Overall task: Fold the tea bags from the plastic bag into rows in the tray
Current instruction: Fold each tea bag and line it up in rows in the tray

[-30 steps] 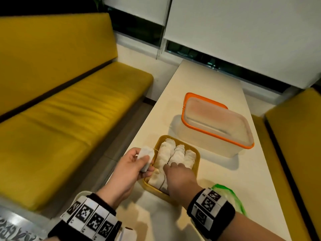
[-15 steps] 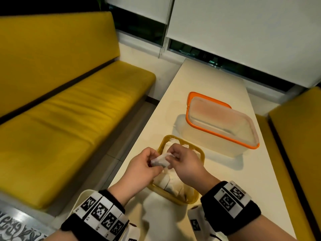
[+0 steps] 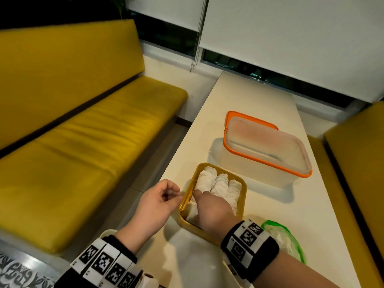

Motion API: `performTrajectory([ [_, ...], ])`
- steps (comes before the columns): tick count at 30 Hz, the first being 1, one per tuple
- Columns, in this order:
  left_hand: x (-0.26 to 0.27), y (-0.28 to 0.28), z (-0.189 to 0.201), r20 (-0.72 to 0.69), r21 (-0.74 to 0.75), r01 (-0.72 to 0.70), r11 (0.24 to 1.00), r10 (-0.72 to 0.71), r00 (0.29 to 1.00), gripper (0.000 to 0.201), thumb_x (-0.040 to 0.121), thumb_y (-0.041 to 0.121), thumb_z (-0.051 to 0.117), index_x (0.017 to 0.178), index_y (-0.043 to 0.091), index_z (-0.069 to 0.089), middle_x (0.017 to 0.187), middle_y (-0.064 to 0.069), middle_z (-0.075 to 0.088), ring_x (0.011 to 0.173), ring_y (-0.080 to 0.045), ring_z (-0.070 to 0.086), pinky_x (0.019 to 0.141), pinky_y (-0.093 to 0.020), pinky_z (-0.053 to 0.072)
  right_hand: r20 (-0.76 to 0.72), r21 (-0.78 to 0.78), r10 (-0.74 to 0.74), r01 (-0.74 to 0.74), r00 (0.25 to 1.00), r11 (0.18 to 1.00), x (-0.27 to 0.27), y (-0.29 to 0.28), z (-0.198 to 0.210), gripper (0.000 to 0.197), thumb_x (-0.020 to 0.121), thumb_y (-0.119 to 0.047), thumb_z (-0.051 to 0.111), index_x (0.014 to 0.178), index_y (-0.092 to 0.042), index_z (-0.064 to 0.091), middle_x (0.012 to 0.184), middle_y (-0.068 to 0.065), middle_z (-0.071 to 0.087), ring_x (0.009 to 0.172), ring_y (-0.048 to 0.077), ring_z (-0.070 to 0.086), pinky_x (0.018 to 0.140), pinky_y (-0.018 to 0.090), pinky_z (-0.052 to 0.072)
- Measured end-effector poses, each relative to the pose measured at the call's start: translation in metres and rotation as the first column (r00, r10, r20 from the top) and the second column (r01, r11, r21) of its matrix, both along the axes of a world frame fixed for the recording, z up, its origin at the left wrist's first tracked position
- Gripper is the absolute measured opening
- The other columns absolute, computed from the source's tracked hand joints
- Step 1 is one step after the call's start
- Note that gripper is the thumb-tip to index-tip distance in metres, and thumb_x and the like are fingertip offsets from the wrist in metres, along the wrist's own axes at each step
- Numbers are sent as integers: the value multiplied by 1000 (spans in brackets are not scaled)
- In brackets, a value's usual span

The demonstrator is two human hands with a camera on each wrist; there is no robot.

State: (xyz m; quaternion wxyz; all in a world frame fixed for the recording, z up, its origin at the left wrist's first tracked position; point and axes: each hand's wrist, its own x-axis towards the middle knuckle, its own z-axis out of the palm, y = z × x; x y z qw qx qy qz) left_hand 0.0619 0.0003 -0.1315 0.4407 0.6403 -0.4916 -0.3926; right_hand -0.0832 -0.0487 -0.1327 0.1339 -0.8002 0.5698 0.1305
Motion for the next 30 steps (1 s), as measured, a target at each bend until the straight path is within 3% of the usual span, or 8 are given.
performTrajectory([
  [3,-4,1,0,-2,6,-1,1000,1,1000,11,82,13,69,83,23,64,83,2,69,81,-12,65,68,-18,53,-10,-90,30,-31,999,995,-5,4,8,51,86,-30,63,129,-18,38,116,7,54,99,30,60,72,37,47],
  [6,-13,-1,1,26,16,29,999,-29,999,12,81,11,69,82,23,64,82,1,69,81,-16,65,74,-32,56,182,-156,0,29,983,987,-22,18,26,37,91,-37,54,121,-17,45,114,5,54,99,28,58,70,32,40],
  [10,-34,-3,10,23,2,114,994,-114,993,13,80,10,70,81,22,65,79,1,70,81,-15,65,73,-30,53,483,-162,-51,147,874,976,-70,50,37,19,89,-41,55,94,-23,54,94,-4,57,84,16,53,69,29,39],
  [13,-61,-6,17,-22,2,213,977,-213,977,16,79,12,72,79,27,66,82,1,72,80,-14,67,76,-31,52,561,-138,-228,361,796,922,-130,67,33,17,87,-37,59,76,-26,51,75,-11,53,67,4,47,61,15,35],
  [19,-140,-5,13,3,78,429,900,-430,903,18,78,9,72,78,26,67,84,6,73,83,-9,67,82,-28,53,481,-81,-506,611,716,788,-227,90,-4,5,85,-34,58,85,-30,60,89,-11,61,83,5,54,75,20,41],
  [22,-180,-6,5,149,94,551,829,-559,816,26,79,9,70,76,35,68,84,11,72,84,2,65,82,-18,52,406,-115,-501,587,764,802,-229,92,-20,27,86,-46,52,101,-27,65,103,-9,63,102,14,53,86,31,38],
  [27,-236,-20,-18,457,215,660,720,-671,584,36,76,19,65,111,29,64,114,7,65,103,-7,59,88,-15,44,199,-122,-483,510,853,851,-220,80,-30,30,86,-40,44,108,-24,57,106,-1,65,104,27,54,83,38,33],
  [30,-244,-28,-27,515,270,625,733,-658,549,48,75,17,63,122,24,56,123,2,60,110,-13,56,89,-17,41,234,-83,-513,542,826,836,-221,71,-33,26,90,-35,41,108,-25,57,107,0,66,106,26,55,86,39,32],
])
